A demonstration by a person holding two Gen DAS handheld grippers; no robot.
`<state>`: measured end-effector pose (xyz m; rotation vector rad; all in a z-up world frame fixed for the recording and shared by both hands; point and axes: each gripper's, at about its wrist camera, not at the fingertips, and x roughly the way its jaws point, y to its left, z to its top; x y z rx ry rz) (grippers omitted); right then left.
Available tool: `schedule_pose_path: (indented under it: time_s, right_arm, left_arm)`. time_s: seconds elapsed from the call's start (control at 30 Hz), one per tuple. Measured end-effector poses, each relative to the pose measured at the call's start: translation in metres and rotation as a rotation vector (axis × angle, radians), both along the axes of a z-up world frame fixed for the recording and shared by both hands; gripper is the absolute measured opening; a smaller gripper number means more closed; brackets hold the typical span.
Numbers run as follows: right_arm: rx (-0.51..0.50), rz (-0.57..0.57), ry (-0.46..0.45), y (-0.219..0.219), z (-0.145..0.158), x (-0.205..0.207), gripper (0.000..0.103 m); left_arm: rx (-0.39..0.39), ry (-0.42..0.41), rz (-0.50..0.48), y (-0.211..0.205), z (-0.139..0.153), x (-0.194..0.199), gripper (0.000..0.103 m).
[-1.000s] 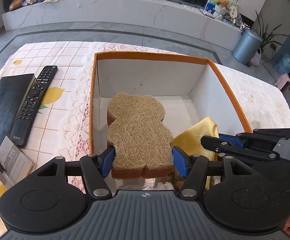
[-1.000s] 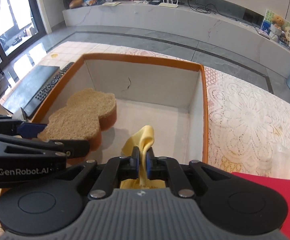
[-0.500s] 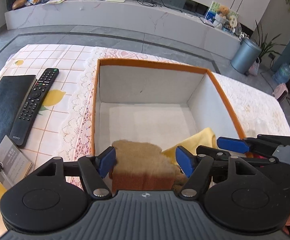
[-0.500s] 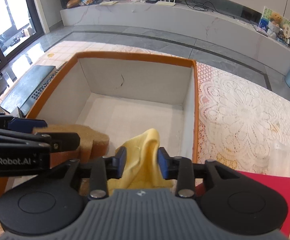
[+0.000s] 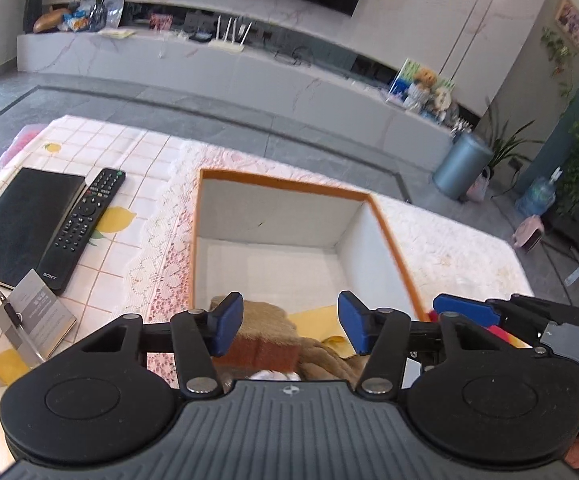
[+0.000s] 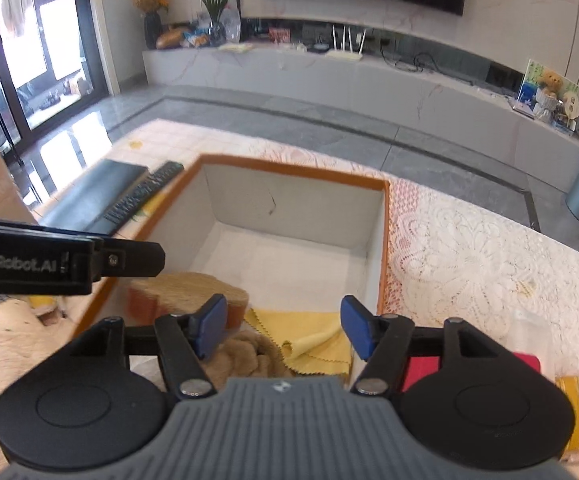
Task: Organize soft objects
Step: 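Lower the sponge and yellow cloth into the orange box and open both tools, then move both tools back toward the remaining items on the bed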
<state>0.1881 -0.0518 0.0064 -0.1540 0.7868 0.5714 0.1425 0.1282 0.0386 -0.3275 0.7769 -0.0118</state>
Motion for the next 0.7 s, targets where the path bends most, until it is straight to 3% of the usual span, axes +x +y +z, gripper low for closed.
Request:
schedule_pose_path:
  time_s: [0.3, 0.7]
  right_arm:
    - [0.108, -0.097, -0.075, -0.058, 0.027, -0.079, 0.070]
    - [0.049, -0.327, -0.146, -0.157, 0.006, -0.153, 0.073]
  left_arm:
    - [-0.062, -0.128, -0.035, -0.034, 0.011, -0.057, 0.055]
    - [-0.076, -0.142, -0.242, -0.114, -0.011, -0.087, 0.055]
